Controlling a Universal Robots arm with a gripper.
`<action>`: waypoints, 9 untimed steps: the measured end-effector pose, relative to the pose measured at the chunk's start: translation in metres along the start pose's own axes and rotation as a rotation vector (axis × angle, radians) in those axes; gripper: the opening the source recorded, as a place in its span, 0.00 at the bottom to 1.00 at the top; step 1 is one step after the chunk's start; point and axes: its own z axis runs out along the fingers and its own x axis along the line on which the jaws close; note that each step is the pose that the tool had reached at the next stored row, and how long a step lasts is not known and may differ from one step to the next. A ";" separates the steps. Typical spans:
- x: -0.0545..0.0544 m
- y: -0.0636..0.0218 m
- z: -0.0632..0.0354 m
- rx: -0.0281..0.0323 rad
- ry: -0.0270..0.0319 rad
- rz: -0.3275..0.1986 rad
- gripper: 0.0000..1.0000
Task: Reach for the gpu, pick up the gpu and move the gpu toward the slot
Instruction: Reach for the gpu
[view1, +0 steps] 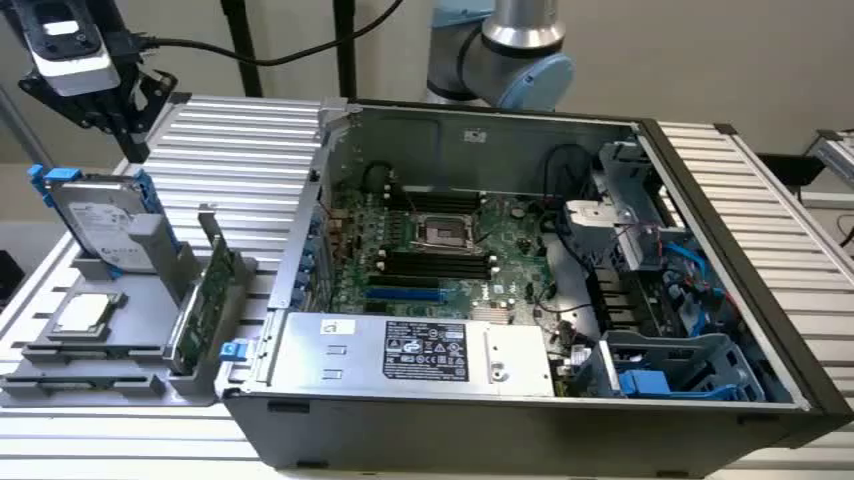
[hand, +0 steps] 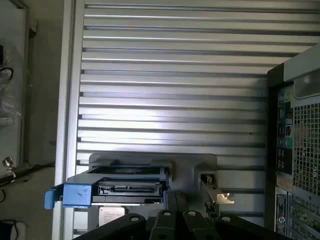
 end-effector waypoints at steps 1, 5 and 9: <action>0.000 0.0000 0.0000 0.0000 0.0000 0.000 0.11; 0.000 0.0000 0.0000 0.0000 0.0000 0.000 0.11; 0.000 0.0000 0.0000 0.0000 0.0000 0.001 0.11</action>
